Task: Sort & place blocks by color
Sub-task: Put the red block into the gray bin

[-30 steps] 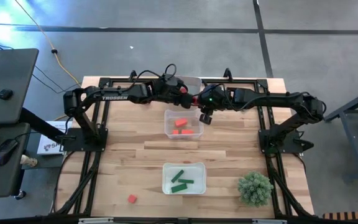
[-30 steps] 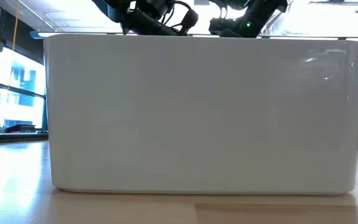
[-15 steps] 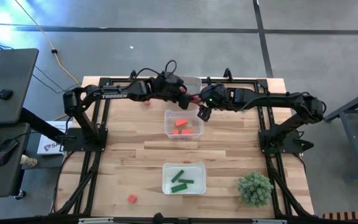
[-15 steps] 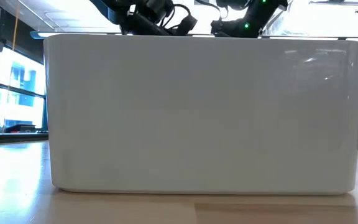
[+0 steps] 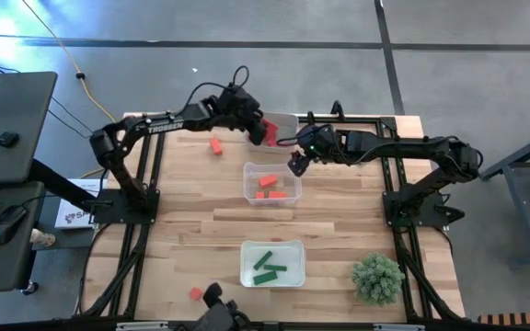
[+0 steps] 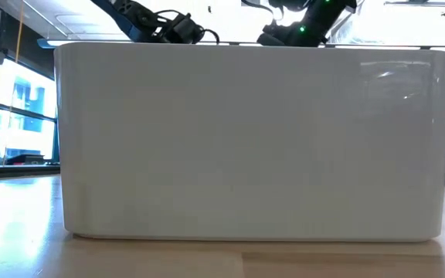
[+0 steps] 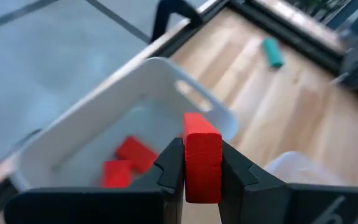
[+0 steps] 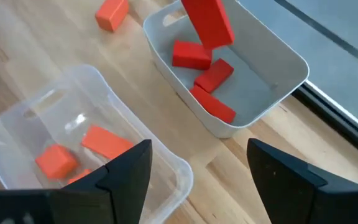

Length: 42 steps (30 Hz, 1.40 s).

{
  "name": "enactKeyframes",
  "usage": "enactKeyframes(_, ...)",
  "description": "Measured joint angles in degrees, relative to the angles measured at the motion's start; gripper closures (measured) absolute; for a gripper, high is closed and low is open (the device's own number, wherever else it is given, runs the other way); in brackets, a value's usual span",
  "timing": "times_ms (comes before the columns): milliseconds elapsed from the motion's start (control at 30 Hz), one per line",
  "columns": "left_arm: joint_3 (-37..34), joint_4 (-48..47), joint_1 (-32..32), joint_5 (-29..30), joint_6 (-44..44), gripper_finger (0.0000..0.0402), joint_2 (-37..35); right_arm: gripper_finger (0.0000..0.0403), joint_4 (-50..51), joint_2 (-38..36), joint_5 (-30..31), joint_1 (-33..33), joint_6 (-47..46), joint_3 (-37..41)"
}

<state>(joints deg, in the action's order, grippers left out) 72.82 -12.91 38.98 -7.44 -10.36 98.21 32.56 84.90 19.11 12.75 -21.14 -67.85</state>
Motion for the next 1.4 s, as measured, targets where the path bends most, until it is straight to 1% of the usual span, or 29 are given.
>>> enactKeyframes(133, 0.0, -1.7, 2.5, 0.0, 4.6, 0.0361, 0.0, 0.0151, -0.9, 0.0, 0.7, 0.0, -4.0, 0.0)
enactKeyframes(267, 0.0, -2.8, 4.5, 0.0, 7.3, 0.0360, 0.0, 0.0151, -1.0, 0.0, 2.9, 0.0, -7.9, 0.0)
enactKeyframes(367, 0.0, -4.2, 5.6, 0.1, 9.1, 0.0360, 0.0, 0.0151, -1.2, 0.0, 3.5, 0.0, -10.4, 0.0)
enactKeyframes(567, 0.0, -6.2, 6.8, 0.1, 12.5, 0.0360, 0.2, 0.0151, -1.3, 0.0, 4.9, 0.0, -15.1, 0.0)
enactKeyframes(700, 0.0, -6.4, 6.8, -0.3, 12.7, 0.0360, 1.7, 0.0151, -2.1, 0.0, 4.9, 0.0, -17.6, 0.0)
enactKeyframes(867, 0.0, -6.6, 6.5, -1.1, 14.0, 0.0360, 4.1, 0.0151, -3.1, 0.0, 4.9, 0.0, -17.9, 0.0)
enactKeyframes(1167, 0.0, -6.4, 6.3, -0.8, 16.6, 0.0360, 4.3, 0.0151, -3.4, 0.0, 6.1, 0.0, -19.5, 0.0)
enactKeyframes(1400, 0.0, -2.7, 6.4, -0.3, 16.6, 0.0360, 4.3, 0.0151, -3.4, 0.0, 6.1, 0.0, -20.4, 0.0)
